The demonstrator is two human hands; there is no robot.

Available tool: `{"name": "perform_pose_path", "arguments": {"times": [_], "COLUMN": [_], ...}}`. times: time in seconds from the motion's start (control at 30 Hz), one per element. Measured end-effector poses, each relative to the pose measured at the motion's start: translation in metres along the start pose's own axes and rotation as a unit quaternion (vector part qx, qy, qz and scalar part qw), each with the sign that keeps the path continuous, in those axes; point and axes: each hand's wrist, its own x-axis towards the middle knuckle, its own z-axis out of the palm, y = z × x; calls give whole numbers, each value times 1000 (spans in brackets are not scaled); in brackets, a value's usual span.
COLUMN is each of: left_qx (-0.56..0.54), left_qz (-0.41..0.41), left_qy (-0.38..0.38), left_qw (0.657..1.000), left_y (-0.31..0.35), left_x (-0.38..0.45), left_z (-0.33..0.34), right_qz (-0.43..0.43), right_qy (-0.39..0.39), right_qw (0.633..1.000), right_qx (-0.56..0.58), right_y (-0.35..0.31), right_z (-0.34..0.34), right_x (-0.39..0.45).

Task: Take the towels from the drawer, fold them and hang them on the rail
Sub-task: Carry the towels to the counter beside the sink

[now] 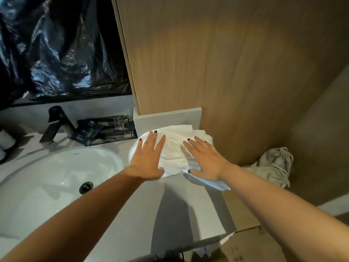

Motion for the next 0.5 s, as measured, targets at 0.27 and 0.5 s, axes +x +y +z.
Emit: {"name": "perform_pose_path", "arguments": {"times": [0.27, 0.5], "left_qx": [-1, -10], "left_qz": [-44, -79], "left_qy": [25, 8], "left_qw": [999, 997], "left_y": [96, 222], "left_x": [-47, -94], "left_z": [-27, -29], "right_qz": [-19, -13], "right_qy": [34, 27], "right_qw": [999, 999], "right_qx": [33, 32], "right_y": [35, 78], "right_z": [-22, -21], "right_x": [-96, -216]}}
